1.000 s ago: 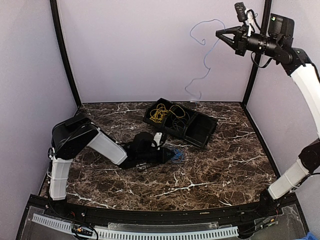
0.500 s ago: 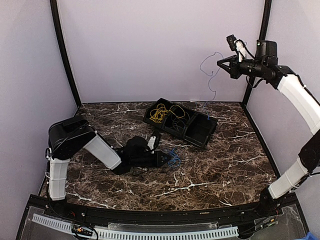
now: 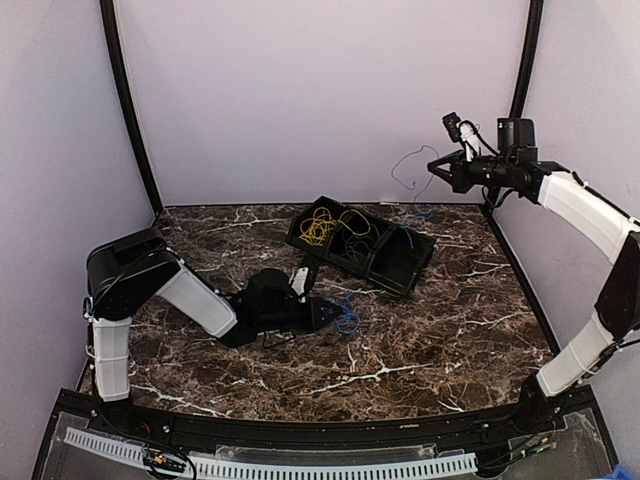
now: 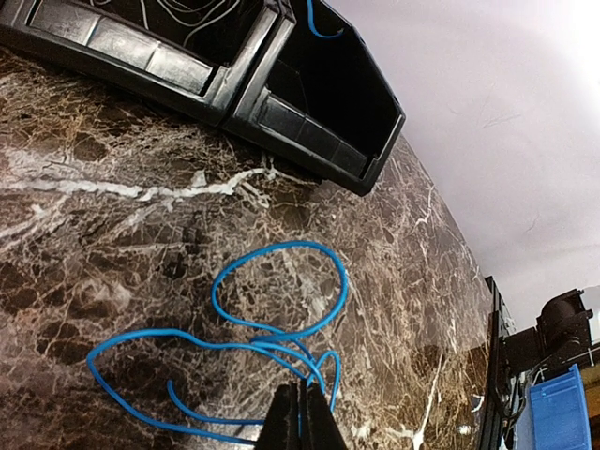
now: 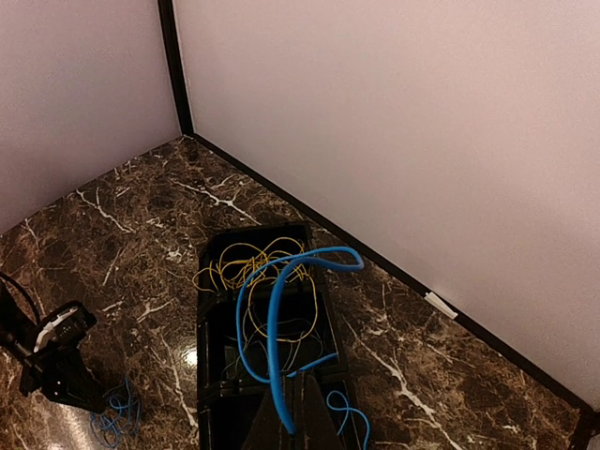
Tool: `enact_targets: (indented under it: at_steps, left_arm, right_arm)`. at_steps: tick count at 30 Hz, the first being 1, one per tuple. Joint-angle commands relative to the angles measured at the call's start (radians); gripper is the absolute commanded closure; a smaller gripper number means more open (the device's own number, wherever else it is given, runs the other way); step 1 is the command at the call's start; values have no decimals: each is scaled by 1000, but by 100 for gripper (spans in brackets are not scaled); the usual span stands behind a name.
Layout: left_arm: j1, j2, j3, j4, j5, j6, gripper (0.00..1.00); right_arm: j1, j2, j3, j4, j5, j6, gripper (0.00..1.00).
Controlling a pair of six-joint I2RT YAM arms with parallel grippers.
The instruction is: Untangle the cables
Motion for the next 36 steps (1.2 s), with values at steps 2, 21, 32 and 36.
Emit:
enact_targets:
  at_steps: [2, 21, 32, 36]
  left_arm:
    - [-1, -56, -1, -10, 6, 3, 100]
    - [-1, -66, -15, -14, 8, -5, 100]
    - [-1, -64, -19, -13, 10, -1, 100]
    - [-1, -57, -17, -13, 11, -3, 100]
  right_arm:
    - [-15, 35, -32, 67, -50, 18, 100]
    - [-20, 112, -177, 33, -53, -39, 100]
    - [-19, 178, -212, -34, -66, -67, 100]
    - [-19, 241, -166, -97, -75, -66, 100]
